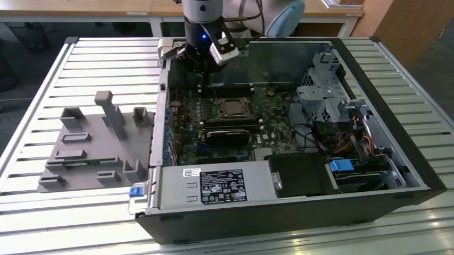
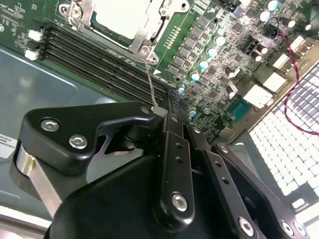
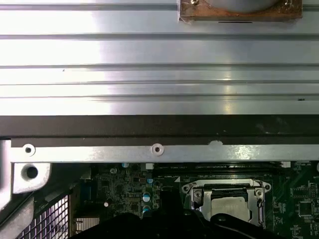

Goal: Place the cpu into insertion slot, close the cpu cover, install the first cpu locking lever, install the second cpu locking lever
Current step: 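Install the first cpu locking lever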

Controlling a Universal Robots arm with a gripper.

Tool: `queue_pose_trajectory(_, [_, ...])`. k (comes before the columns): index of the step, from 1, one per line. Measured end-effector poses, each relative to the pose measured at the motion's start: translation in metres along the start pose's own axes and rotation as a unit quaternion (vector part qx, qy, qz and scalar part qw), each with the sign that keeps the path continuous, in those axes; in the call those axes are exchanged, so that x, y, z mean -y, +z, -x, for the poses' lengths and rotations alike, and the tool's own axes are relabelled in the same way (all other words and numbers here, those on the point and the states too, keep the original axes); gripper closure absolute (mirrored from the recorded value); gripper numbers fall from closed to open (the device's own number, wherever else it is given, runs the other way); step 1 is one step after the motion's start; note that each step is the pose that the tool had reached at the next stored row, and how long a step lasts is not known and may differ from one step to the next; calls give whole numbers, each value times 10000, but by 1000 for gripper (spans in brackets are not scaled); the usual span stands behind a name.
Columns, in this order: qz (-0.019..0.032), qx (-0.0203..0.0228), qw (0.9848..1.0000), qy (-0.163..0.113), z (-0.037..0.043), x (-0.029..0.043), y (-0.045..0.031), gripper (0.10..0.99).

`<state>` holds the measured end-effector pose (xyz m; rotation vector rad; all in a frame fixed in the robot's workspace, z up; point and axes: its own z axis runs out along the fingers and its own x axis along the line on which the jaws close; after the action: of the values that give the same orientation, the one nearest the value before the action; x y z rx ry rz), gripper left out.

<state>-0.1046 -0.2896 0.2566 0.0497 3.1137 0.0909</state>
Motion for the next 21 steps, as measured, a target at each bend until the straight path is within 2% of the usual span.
queue_pose_trajectory(8, [0,0,10000,-1,128,-20,10,980])
queue_pose_trajectory(14, [0,0,10000,-1,265,-30,21,980])
queue_pose_trajectory(21, [0,-3,10000,-2,496,-37,37,980])
